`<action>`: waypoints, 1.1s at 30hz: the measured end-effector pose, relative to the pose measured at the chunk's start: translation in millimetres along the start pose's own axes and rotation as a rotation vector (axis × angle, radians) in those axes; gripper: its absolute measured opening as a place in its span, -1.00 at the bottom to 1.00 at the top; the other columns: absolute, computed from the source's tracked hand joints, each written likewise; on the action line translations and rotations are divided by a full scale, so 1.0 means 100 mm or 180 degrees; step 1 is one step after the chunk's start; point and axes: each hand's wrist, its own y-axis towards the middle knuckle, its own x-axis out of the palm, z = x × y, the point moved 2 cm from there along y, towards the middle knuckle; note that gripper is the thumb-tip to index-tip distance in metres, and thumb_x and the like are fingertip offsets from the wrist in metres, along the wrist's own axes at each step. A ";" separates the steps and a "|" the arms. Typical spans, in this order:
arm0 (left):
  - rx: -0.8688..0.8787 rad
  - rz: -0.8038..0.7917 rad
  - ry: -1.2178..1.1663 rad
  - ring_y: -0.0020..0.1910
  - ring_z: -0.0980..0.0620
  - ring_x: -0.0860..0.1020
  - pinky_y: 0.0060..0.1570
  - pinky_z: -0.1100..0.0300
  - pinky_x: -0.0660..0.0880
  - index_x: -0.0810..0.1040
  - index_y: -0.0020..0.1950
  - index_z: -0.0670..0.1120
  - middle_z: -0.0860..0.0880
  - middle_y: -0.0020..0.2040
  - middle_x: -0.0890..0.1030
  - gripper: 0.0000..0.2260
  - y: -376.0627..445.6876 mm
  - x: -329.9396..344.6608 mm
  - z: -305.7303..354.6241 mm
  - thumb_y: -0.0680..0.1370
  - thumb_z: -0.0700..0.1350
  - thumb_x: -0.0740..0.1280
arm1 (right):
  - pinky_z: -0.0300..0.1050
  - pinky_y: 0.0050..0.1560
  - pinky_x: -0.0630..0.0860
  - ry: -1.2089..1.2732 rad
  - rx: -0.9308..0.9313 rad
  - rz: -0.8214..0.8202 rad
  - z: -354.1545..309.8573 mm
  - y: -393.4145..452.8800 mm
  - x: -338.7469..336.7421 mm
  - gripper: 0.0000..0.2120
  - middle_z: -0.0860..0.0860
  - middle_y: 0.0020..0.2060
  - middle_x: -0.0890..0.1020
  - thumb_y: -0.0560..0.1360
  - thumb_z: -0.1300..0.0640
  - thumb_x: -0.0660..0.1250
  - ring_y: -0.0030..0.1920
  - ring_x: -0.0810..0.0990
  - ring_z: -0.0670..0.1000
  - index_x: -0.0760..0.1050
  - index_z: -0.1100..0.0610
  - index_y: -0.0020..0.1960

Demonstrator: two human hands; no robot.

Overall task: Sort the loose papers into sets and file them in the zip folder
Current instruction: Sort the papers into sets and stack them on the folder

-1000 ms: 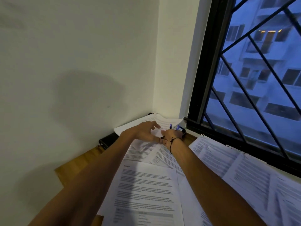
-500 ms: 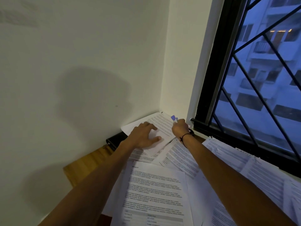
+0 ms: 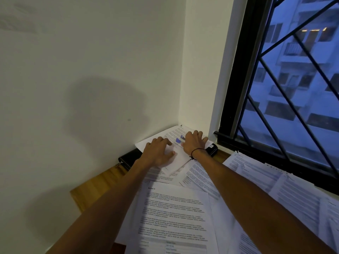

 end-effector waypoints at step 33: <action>-0.1742 -0.0146 -0.1454 0.22 -0.08 0.53 0.03 0.10 0.49 0.38 0.36 -0.07 -0.09 0.33 0.52 -0.35 -1.09 -0.29 -0.65 0.42 0.12 0.59 | 0.17 0.26 0.22 0.0374 -0.0670 -0.0312 0.33 -0.95 -0.16 -0.74 0.08 0.26 0.40 0.58 -0.02 0.35 0.33 0.29 0.17 0.39 -0.03 0.22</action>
